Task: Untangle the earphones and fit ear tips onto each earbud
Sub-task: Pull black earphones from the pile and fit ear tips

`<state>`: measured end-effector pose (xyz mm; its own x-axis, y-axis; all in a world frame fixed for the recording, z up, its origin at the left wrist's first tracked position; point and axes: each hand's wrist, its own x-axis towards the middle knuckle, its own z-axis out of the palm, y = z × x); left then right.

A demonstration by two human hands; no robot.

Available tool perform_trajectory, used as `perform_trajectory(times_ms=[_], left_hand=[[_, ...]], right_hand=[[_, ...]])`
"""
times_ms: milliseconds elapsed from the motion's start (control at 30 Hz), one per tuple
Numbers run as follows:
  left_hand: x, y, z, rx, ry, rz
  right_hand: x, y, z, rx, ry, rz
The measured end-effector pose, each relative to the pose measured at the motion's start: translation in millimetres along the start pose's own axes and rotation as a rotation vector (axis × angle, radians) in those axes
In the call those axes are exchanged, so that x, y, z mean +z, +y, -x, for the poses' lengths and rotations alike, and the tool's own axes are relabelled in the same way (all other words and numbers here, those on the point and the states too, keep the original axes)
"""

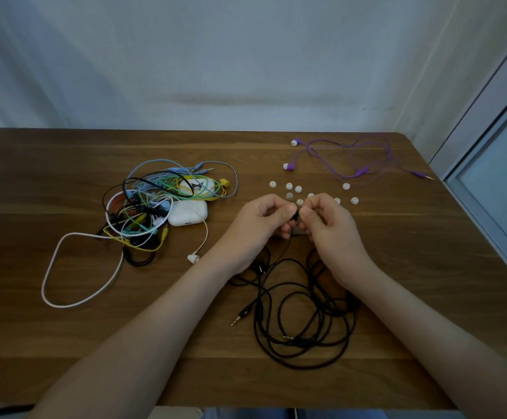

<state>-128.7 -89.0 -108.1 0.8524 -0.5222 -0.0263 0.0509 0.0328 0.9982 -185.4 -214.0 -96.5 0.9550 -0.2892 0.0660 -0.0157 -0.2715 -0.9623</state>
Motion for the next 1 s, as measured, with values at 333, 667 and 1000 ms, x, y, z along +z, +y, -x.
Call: perform_trajectory(times_ms=[333, 667, 1000], left_hand=[[0.0, 2.8, 0.8, 0.051, -0.004, 0.060], [-0.9, 2.3, -1.0, -0.020, -0.016, 0.156], [-2.0, 1.8, -0.4, -0.033, -0.075, 0.106]], right_hand=[[1.2, -2.9, 3.2, -0.065, 0.028, -0.170], [-2.9, -2.2, 1.7, -0.036, 0.025, -0.149], [-8.6, -2.4, -2.8, 0.087, -0.081, -0.151]])
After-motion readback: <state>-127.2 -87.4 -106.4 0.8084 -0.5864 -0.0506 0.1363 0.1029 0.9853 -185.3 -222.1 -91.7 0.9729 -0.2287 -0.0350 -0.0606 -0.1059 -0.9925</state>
